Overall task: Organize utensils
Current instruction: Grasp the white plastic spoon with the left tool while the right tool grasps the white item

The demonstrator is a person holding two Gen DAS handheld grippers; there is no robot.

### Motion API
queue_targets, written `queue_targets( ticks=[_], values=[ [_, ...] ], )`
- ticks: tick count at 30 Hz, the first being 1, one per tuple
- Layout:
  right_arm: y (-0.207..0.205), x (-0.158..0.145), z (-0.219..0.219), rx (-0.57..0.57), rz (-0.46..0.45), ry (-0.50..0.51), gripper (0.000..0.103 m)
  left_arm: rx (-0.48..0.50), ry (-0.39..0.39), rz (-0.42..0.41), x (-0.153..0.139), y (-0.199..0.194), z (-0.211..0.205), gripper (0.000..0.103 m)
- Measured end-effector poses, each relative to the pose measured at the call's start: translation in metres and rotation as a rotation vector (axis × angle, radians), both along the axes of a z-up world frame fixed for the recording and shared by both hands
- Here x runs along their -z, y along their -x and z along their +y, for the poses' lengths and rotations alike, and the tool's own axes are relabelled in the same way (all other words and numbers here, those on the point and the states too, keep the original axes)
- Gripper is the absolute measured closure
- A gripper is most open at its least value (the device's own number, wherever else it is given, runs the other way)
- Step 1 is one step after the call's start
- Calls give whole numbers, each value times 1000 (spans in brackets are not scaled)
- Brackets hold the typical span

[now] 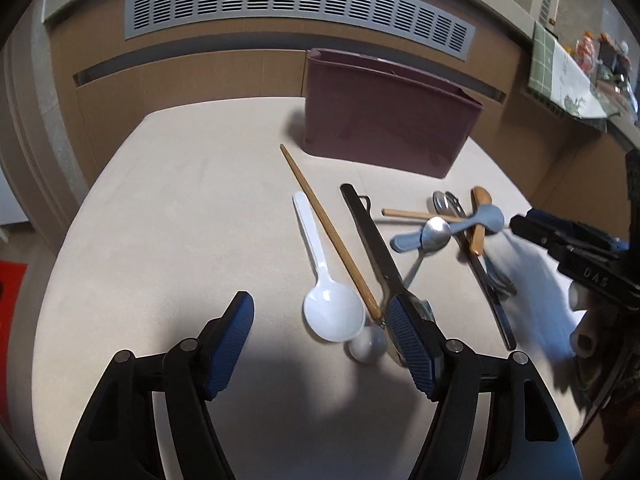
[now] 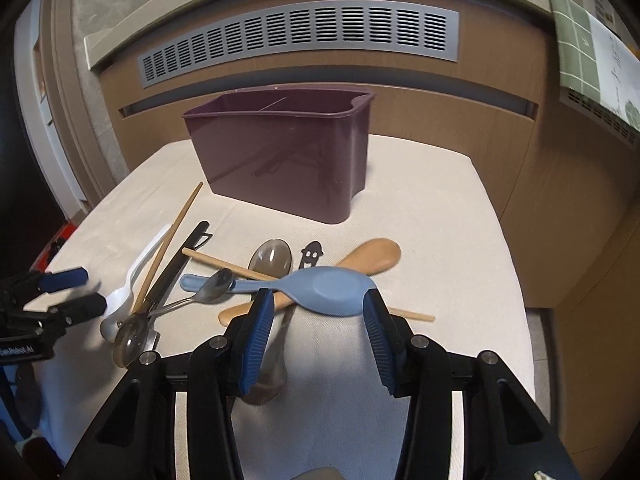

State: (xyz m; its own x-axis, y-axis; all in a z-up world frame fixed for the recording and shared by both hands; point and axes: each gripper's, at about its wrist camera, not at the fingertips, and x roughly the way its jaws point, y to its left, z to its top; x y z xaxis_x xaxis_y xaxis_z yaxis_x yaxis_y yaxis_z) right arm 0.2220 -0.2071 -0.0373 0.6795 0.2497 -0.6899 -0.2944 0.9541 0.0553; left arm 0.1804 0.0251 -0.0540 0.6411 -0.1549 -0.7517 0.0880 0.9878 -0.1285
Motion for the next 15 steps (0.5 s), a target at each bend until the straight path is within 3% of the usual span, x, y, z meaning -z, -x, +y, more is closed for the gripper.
queue_targets(
  ticks=[2, 4, 8, 11, 15],
  values=[
    [4, -1, -3, 11, -13, -2, 60, -42, -40, 2, 0, -1, -2, 43],
    [6, -2, -5, 18, -22, -2, 60, -73, -10, 13, 0, -5, 2, 54],
    [9, -2, -4, 21, -26, -8, 60, -65, 103, 56, -4, -28, 6, 58],
    [8, -1, -1, 20, -20, -3, 61, -43, 101, 103, -5, -53, 2, 68],
    [14, -3, 5, -26, 16, -59, 67, -8, 53, 149, 0, -79, -4, 71]
  ],
)
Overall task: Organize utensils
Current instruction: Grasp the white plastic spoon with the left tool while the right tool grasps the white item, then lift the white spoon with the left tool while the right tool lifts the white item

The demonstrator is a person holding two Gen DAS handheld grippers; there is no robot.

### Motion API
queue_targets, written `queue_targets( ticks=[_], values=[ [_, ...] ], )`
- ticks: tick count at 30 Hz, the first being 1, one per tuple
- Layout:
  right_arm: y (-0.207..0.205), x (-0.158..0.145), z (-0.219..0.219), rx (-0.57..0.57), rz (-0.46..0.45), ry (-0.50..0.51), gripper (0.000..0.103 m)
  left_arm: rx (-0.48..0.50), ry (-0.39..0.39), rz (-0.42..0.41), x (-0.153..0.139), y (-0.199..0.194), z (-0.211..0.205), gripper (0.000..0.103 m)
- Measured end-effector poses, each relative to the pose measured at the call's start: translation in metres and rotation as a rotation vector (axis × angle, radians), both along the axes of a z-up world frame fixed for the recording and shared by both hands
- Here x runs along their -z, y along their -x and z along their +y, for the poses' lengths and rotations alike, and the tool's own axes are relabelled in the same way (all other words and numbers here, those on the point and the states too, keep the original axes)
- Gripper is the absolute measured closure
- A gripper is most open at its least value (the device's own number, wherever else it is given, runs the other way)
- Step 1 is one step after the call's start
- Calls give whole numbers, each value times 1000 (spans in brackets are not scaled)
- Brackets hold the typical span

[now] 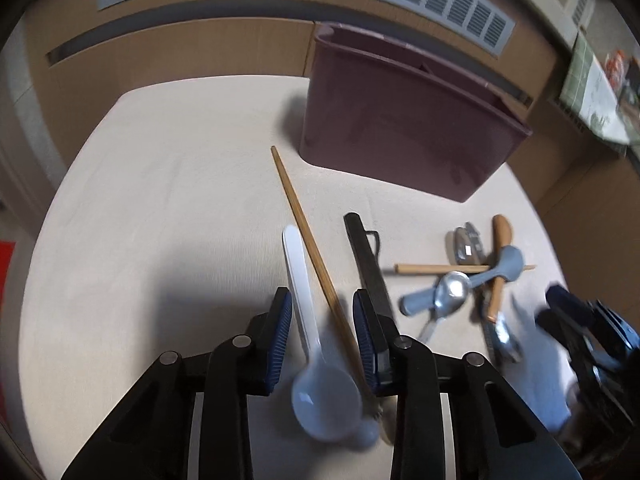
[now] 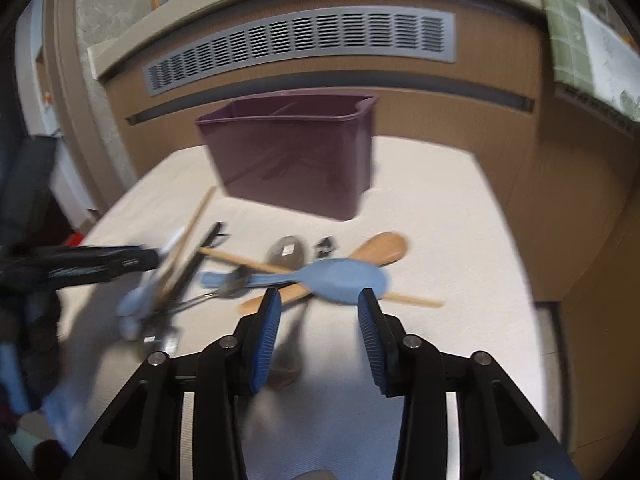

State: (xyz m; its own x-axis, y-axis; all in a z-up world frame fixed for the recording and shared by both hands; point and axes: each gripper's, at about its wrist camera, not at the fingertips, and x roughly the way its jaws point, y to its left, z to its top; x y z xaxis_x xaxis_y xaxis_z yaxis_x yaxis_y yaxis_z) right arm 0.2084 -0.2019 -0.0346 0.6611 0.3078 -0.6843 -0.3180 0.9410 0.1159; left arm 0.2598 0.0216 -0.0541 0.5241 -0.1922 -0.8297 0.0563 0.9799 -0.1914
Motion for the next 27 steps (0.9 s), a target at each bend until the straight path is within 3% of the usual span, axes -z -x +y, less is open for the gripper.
queue_targets(
  ticks=[4, 9, 11, 17, 22, 27],
  values=[
    [-3, 9, 19, -76, 124, -109, 67, 23, -38, 10, 8, -12, 1, 79],
    [-5, 14, 53, -99, 144, -64, 67, 28, -68, -25, 5, 3, 25, 84],
    [5, 10, 73, -181, 94, -18, 67, 15, -69, -21, 6, 9, 40, 84],
    [37, 10, 132, -572, -53, 236, 73, -13, -39, 5, 6, 29, 80, 84],
    [45, 25, 153, -775, -140, 457, 73, -51, 24, 18, 7, 37, 105, 84],
    [50, 39, 165, -908, -225, 596, 74, -55, 73, 22, 10, 38, 112, 84]
  ],
)
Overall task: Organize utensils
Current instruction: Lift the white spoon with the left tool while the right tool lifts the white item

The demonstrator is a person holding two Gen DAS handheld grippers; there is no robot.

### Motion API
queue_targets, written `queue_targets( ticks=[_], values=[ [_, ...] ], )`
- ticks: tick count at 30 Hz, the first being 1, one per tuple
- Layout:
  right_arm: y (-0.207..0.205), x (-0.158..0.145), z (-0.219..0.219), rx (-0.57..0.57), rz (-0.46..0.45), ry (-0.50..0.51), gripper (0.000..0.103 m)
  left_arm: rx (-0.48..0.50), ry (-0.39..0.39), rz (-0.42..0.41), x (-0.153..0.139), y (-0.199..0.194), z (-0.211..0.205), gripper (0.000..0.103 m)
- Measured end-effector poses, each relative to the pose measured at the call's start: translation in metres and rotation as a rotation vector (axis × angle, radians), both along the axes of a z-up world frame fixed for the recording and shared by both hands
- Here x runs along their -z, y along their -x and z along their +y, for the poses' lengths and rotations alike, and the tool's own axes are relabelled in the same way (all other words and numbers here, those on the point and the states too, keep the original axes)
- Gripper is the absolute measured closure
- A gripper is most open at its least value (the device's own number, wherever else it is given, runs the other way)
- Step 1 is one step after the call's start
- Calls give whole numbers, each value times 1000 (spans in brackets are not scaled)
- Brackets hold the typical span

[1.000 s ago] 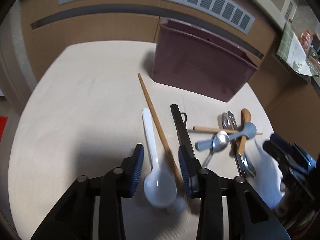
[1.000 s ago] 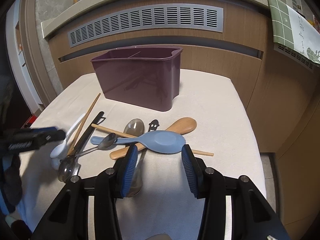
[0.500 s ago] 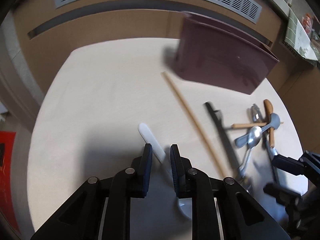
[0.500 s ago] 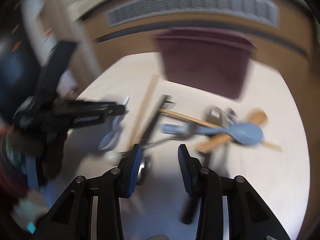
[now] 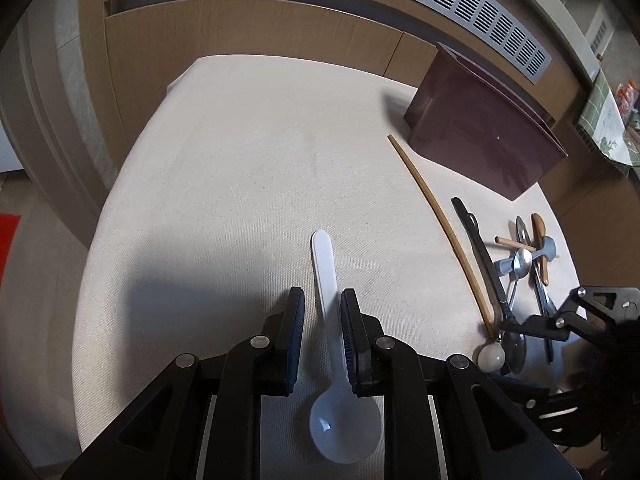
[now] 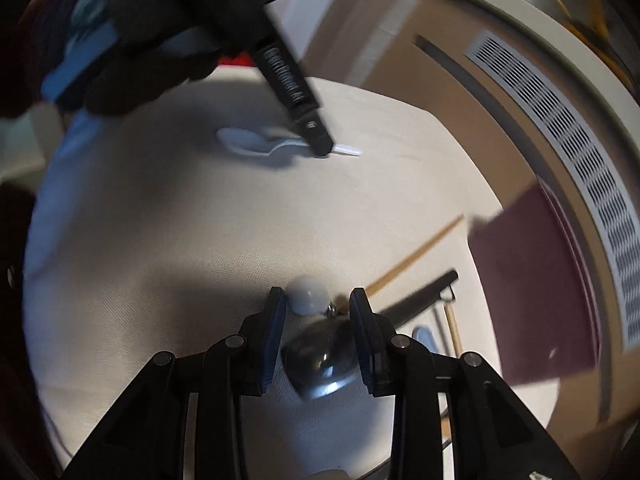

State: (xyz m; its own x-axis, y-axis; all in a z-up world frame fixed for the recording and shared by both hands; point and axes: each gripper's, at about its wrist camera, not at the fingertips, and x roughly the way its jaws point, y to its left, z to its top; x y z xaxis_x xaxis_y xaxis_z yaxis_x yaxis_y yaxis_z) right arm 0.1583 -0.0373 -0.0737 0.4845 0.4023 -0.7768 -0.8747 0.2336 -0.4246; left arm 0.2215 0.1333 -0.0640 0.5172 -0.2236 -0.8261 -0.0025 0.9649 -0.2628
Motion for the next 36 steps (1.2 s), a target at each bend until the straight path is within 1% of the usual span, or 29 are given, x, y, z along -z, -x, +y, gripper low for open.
queue_targets(
  ticks=[2, 3, 4, 6, 7, 8, 11, 13, 16, 18, 20, 21, 22, 23, 28, 31, 33, 36],
  values=[
    [-5, 1, 4, -12, 0, 0, 75, 3, 4, 1, 0, -1, 1, 84],
    [-10, 1, 6, -3, 22, -9, 76, 4, 5, 1, 0, -1, 1, 84],
    [-18, -1, 10, 15, 56, -16, 78, 4, 4, 1, 0, -1, 1, 84],
    [-34, -6, 8, 62, 153, -47, 80, 7, -1, 1, 0, -1, 0, 84],
    [-39, -7, 6, 88, 180, -61, 80, 8, -7, 1, 0, -2, -1, 84],
    [-44, -8, 4, 115, 187, -72, 80, 9, -13, 1, 0, -2, -1, 84],
    [-71, -12, -3, 237, 200, -127, 80, 10, -21, -1, -1, -5, -5, 84],
    [-94, -18, -15, 353, 241, -199, 80, 9, -23, -1, -1, -9, -10, 84],
    [-117, -28, -35, 464, 288, -291, 80, 32, -37, -7, -1, -14, -21, 84],
    [-125, -39, -52, 522, 285, -350, 80, 34, -43, -18, -1, -18, -28, 83],
    [-125, -51, -65, 556, 274, -406, 80, 32, -27, -31, -1, -23, -32, 85],
    [-121, -58, -70, 564, 269, -429, 81, 32, -23, -36, -1, -25, -34, 88],
    [-117, -66, -76, 572, 261, -459, 84, 31, -27, -47, -3, -27, -38, 94],
    [-115, -71, -80, 576, 252, -478, 84, 31, -34, -62, -7, -28, -41, 95],
    [-103, -90, -99, 605, 247, -564, 84, 36, -70, -151, -34, -21, -51, 97],
    [-101, -95, -108, 628, 265, -603, 84, 36, -72, -169, -45, -15, -51, 97],
    [-94, -100, -113, 635, 273, -627, 84, 18, -78, -188, -54, -9, -45, 97],
    [-88, -109, -119, 638, 239, -644, 84, 17, -52, -194, -63, -2, -34, 96]
  ],
)
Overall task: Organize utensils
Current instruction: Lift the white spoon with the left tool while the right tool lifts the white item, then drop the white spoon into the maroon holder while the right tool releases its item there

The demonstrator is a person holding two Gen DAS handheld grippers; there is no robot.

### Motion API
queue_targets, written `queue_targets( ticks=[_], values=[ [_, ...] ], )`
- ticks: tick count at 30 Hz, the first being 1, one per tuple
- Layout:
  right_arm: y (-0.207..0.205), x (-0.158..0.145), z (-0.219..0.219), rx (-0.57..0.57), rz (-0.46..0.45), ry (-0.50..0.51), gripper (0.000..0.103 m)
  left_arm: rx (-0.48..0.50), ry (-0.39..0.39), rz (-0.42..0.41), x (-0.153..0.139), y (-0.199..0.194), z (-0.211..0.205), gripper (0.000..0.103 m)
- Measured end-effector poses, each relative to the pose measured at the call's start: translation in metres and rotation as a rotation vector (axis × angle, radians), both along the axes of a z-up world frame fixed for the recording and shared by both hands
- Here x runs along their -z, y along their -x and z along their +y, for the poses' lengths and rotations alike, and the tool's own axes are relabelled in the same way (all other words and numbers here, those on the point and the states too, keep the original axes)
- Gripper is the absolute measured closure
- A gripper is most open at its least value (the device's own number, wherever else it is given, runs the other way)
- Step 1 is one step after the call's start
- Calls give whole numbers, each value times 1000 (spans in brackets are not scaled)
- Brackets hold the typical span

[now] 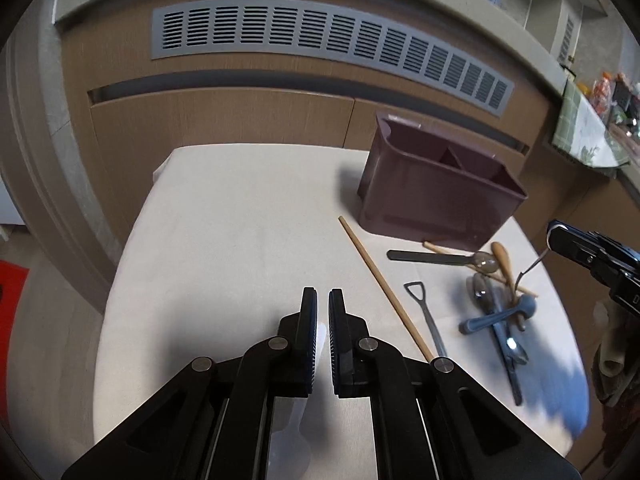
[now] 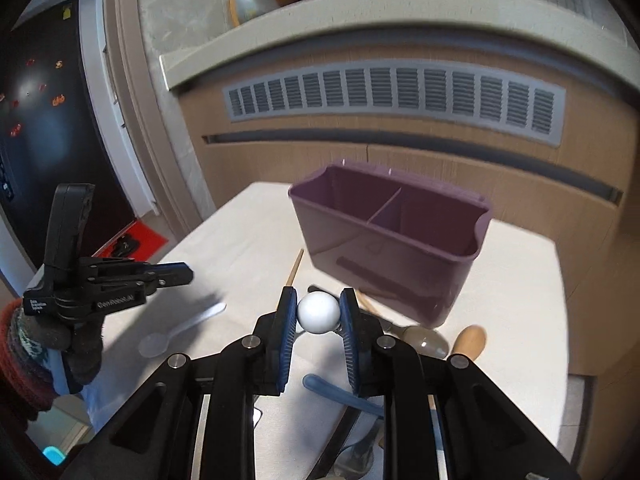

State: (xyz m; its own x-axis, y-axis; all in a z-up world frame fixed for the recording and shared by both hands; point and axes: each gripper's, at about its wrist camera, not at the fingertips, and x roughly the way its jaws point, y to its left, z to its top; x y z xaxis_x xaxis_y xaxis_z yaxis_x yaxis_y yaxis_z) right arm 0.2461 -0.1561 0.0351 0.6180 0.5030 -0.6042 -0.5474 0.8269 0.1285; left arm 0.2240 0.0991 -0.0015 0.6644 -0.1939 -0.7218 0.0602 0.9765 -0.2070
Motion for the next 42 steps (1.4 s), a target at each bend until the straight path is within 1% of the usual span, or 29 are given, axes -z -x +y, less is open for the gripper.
queue_targets(
  ticks=[1, 3, 4, 5, 8, 9, 10, 11, 12, 13, 14, 16, 18, 19, 20, 21, 23, 29, 31, 35, 36, 38, 41, 42],
  values=[
    [1, -3, 2, -1, -10, -4, 84, 13, 14, 17, 1, 0, 3, 94],
    [8, -14, 3, -9, -30, -20, 84, 46, 18, 75, 9, 0, 5, 85],
    [9, -18, 5, -11, -43, -21, 84, 67, 3, 94, 15, 0, 3, 74],
    [12, -22, 6, -14, -58, -16, 84, 89, -17, 110, 20, 0, -1, 68],
    [18, -32, 10, -12, -75, -4, 84, 130, -133, 158, 36, -1, -19, 68],
    [18, -33, 10, -9, -74, -3, 84, 125, -174, 164, 39, -2, -23, 68],
    [18, -35, 9, -3, -73, -2, 84, 119, -195, 172, 43, -4, -25, 69],
    [18, -35, 7, 3, -72, -2, 84, 115, -203, 191, 46, -8, -25, 71],
    [20, -36, 5, 9, -71, -2, 84, 113, -197, 211, 50, -11, -23, 73],
    [20, -36, 1, 18, -68, -4, 84, 113, -186, 230, 54, -14, -22, 79],
    [20, -36, -2, 28, -67, -4, 84, 113, -175, 252, 57, -17, -21, 80],
    [20, -34, -8, 53, -61, -7, 84, 115, -166, 257, 57, -20, -20, 80],
    [17, -33, -15, 77, -50, -19, 84, 123, -138, 256, 58, -21, -21, 80],
    [15, -32, -20, 94, -45, -29, 84, 123, -140, 247, 58, -21, -23, 83],
    [14, -32, -22, 104, -42, -36, 84, 119, -154, 232, 58, -20, -25, 91],
    [13, -32, -25, 113, -39, -47, 84, 113, -154, 220, 57, -20, -27, 93],
    [12, -32, -31, 125, -32, -71, 84, 94, -97, 190, 52, -19, -27, 93],
    [18, -35, -42, 146, -33, -100, 84, 13, 71, 4, 11, -2, -25, 93],
    [20, -38, -45, 152, -45, -109, 84, -3, 102, -37, 2, 3, -26, 93],
    [22, -40, -46, 157, -61, -107, 84, 7, 118, -112, -22, 3, -35, 93],
    [23, -41, -46, 159, -68, -109, 84, 11, 120, -137, -32, 1, -39, 93],
    [24, -47, -46, 159, -78, -127, 84, 23, 143, -208, -61, -4, -44, 93],
    [23, -80, -44, 151, -154, -157, 84, 63, 182, -396, -128, -15, -58, 93],
    [23, -101, -43, 147, -207, -163, 84, 78, 181, -475, -150, -19, -65, 93]
  ],
)
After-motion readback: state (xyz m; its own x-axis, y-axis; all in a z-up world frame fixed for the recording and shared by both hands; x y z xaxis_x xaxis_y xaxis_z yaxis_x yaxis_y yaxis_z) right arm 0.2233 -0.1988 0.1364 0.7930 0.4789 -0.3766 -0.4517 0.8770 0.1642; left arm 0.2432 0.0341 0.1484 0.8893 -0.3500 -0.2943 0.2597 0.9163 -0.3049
